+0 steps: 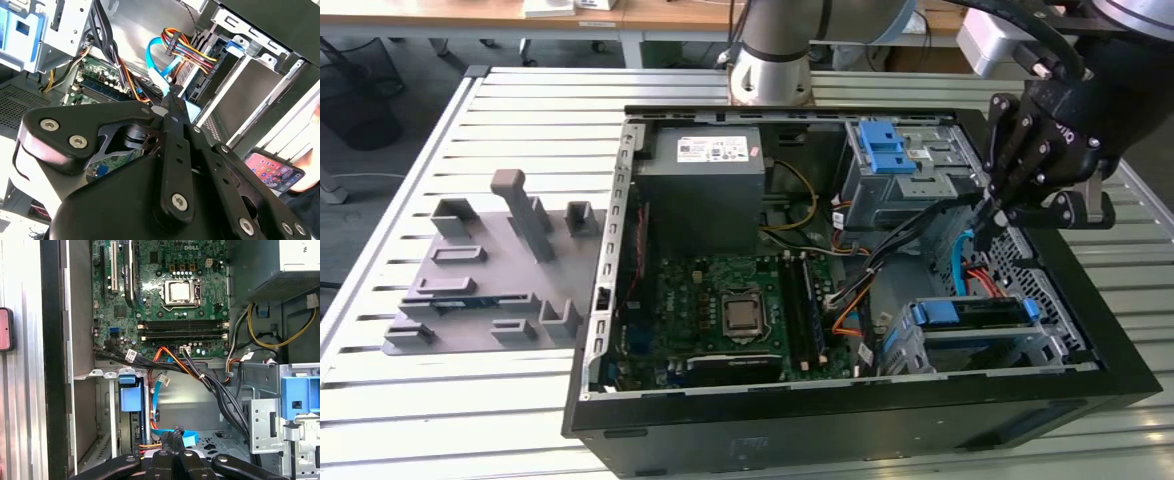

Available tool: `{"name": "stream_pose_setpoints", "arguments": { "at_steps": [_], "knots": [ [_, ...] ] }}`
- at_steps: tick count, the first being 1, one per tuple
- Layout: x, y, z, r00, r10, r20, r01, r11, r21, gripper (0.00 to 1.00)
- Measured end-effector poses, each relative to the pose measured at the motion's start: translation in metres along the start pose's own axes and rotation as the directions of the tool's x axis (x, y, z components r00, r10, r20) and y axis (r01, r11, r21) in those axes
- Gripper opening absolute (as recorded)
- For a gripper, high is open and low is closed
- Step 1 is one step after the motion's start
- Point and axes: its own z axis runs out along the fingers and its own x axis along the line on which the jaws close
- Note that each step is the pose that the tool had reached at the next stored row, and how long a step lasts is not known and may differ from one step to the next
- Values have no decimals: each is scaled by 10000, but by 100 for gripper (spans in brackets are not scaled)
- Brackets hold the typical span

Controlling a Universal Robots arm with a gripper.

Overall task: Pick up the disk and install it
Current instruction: 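Insert the second disk wire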

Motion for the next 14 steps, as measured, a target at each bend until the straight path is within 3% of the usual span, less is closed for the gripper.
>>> {"name": "stream_pose_setpoints", "arguments": {
  "at_steps": [7, 8, 14],
  "knots": [
    [-11, 1, 4, 10000, 0, -14, 0, 10000, 1, 11],
    [-11, 1, 6, 10000, 0, -18, 0, 10000, 1, 18],
    [-10, 0, 33, 10000, 0, -35, 0, 10000, 2, 18]
  ]
}}
